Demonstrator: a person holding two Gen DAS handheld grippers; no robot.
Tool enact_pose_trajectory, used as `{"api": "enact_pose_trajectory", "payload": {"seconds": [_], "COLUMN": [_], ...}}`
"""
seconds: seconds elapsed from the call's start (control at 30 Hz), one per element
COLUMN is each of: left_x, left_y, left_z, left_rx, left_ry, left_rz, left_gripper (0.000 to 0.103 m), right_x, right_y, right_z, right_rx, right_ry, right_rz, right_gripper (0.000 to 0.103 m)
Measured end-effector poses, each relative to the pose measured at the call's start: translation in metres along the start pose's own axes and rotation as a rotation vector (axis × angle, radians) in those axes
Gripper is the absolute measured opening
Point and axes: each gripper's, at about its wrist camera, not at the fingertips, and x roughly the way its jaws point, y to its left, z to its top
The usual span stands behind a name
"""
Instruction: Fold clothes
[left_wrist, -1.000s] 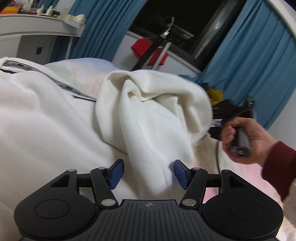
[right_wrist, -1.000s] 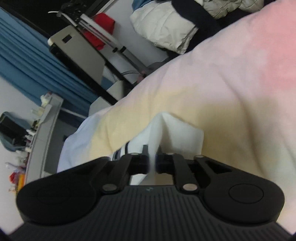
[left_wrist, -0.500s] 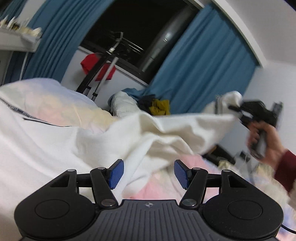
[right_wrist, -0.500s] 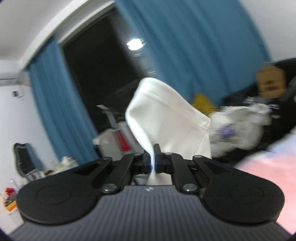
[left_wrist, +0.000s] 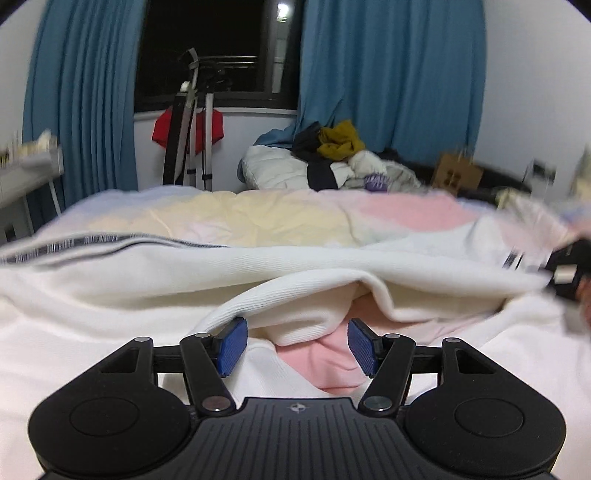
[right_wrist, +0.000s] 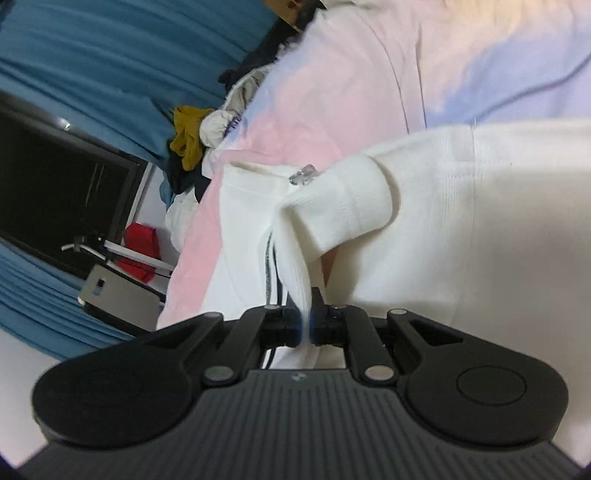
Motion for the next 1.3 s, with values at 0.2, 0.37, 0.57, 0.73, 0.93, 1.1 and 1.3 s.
{"api": "enact_pose_trajectory", "payload": {"seconds": [0.2, 0.37, 0.57, 0.73, 0.93, 1.1, 1.3], "left_x": [0.024, 0.044, 0.023, -0.016, -0.026, 0.007, 0.025], "left_y": [-0.031, -0.034, -0.009, 0.010, -0.010, -0.031, -0.014], "left_z": [-0.011, -0.012, 0.003, 0.012, -0.002, -0.025, -0.021], "left_rx": [0.182, 0.193, 0.013, -0.037, 0.178, 0.263, 0.130], "left_ry": [0.022, 0.048, -0.052, -0.199, -0.081, 0.116, 0.158], "left_rz": [0.082, 0.100, 0.047, -0.050, -0.170, -0.182, -0.208], "left_gripper": [0.061, 0.020, 0.004, 0.004, 0.003, 0.003, 0.005], "right_x": [0.007, 0.017, 0.046, 0.044, 0.006, 0.037, 0.031], "right_y": [-0.005, 0.021, 0.090, 0.177, 0.178, 0.079, 0.012], "right_z": [0.011, 0.024, 0.042, 0.071, 0.079, 0.068, 0.058], "right_rx": [0.039, -0.092, -0.230, -0.296, -0.346, -0.283, -0.203], "right_ry": [0.006, -0.024, -0.074, -0.147, -0.368, -0.179, -0.080], "right_rz": [0.056, -0.026, -0.065, 0.115, 0.165, -0.163, -0.127], "right_gripper": [0.019, 0.016, 0.011, 0.010, 0.010, 0.010, 0.014]}}
